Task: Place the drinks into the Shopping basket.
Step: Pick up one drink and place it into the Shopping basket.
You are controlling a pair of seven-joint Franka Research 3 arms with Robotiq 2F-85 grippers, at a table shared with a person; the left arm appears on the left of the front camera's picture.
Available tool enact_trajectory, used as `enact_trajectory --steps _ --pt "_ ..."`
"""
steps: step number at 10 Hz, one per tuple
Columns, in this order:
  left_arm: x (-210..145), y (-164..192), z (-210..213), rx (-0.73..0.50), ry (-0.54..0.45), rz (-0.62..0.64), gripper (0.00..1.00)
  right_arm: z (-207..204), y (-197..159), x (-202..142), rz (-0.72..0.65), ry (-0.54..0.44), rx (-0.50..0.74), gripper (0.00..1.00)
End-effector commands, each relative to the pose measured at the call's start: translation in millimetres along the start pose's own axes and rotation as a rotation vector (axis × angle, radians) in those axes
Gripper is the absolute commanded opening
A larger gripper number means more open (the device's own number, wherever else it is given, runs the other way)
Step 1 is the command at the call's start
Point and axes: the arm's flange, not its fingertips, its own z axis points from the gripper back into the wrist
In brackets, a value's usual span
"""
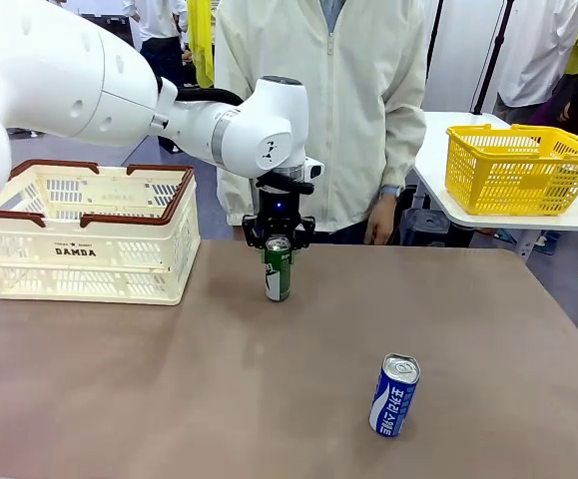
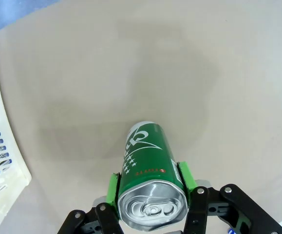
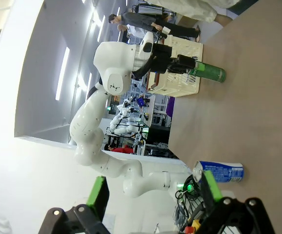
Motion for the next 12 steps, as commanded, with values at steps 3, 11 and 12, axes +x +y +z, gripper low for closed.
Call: enact_trajectory --steps 3,11,12 --pt "-31 47 131 -0.154 -0.028 -0.024 0.0 2 1 -2 0.018 0.012 -0.001 1.0" --pt "-13 353 265 -0.13 -0.405 0.399 0.0 2 1 -2 0.018 0.012 -0.001 1.0" --pt "-12 371 237 -0.11 -0.361 0.43 0.0 2 1 -2 0.018 0.012 -0.001 1.0"
